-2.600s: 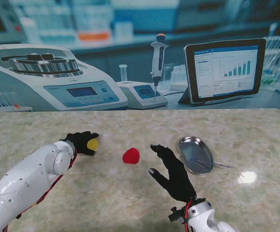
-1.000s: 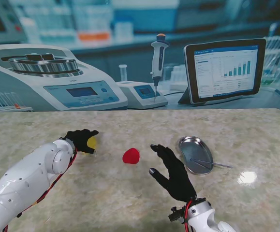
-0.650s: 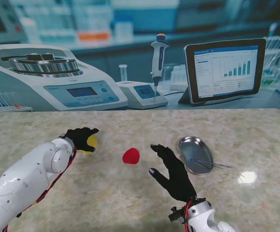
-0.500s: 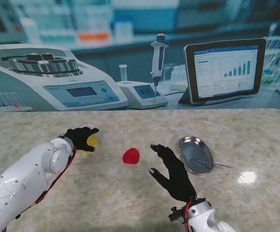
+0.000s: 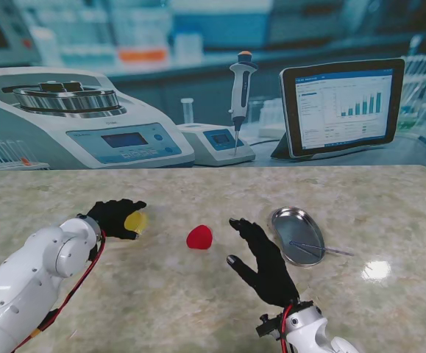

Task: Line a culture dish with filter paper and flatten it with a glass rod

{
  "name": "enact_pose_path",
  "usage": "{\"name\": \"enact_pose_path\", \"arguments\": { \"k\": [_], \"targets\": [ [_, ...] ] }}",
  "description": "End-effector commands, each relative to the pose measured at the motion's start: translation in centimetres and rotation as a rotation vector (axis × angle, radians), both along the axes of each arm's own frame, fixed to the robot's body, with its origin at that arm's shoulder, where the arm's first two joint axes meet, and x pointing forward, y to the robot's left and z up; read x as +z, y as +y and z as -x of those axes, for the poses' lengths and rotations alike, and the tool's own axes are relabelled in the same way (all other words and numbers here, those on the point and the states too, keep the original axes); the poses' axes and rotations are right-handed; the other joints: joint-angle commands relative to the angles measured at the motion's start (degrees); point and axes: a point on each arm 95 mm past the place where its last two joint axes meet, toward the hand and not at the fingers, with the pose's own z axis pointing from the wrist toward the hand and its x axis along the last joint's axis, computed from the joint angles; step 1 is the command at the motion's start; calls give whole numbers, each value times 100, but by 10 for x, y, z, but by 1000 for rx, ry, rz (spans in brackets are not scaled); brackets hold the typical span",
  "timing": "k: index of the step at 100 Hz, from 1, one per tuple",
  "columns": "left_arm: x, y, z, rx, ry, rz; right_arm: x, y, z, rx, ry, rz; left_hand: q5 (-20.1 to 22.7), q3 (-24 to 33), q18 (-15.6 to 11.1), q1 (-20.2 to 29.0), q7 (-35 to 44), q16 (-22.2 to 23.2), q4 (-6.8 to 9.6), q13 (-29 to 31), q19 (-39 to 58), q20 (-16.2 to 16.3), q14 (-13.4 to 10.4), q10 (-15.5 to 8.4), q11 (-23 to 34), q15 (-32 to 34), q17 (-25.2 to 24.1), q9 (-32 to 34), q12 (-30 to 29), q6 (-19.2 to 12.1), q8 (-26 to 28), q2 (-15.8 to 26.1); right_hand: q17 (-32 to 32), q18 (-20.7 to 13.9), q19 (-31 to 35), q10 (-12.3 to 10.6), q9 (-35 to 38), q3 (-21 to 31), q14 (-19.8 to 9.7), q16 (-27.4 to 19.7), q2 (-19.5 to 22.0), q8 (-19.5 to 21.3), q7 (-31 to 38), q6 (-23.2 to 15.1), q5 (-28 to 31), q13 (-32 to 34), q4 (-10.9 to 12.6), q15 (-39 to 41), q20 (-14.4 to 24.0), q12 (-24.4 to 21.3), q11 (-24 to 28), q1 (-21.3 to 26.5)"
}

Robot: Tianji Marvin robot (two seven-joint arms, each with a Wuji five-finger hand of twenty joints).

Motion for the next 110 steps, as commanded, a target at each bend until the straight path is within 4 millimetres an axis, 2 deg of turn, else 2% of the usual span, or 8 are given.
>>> {"name": "enact_pose_path", "arguments": {
  "k": [1, 68, 110],
  "targets": [
    [-4, 2, 9, -11, 17, -10, 1, 3, 2, 2, 1, -12, -141, 681, -8, 241, -33, 108, 247, 110, 225, 206, -56, -136, 74, 181, 27, 77, 31, 140, 31, 185, -69, -145, 84, -193, -112, -114, -224, 81, 111, 65, -26, -163, -46, -15, -27, 73, -100, -15, 31, 97],
    [-4, 5, 76, -114, 69, 19, 3, 3, 3, 5, -4, -17, -144, 585, -58, 330, -69, 112, 247, 76, 244, 205, -53, -135, -38, 180, 9, 50, 29, 183, -87, 244, -72, -141, 89, -194, -112, -114, -224, 80, 109, 57, -28, -171, -46, -16, -29, 70, -109, -15, 29, 97],
    [-14, -1, 109, -143, 89, 23, 4, 4, 4, 6, -4, -18, -137, 569, -71, 357, -64, 132, 257, 68, 272, 220, -59, -133, -97, 205, 14, 48, 73, 192, -182, 244, -73, -145, 90, -191, -113, -112, -222, 78, 105, 44, -32, -167, -46, -19, -29, 65, -114, -16, 22, 100]
  ]
}}
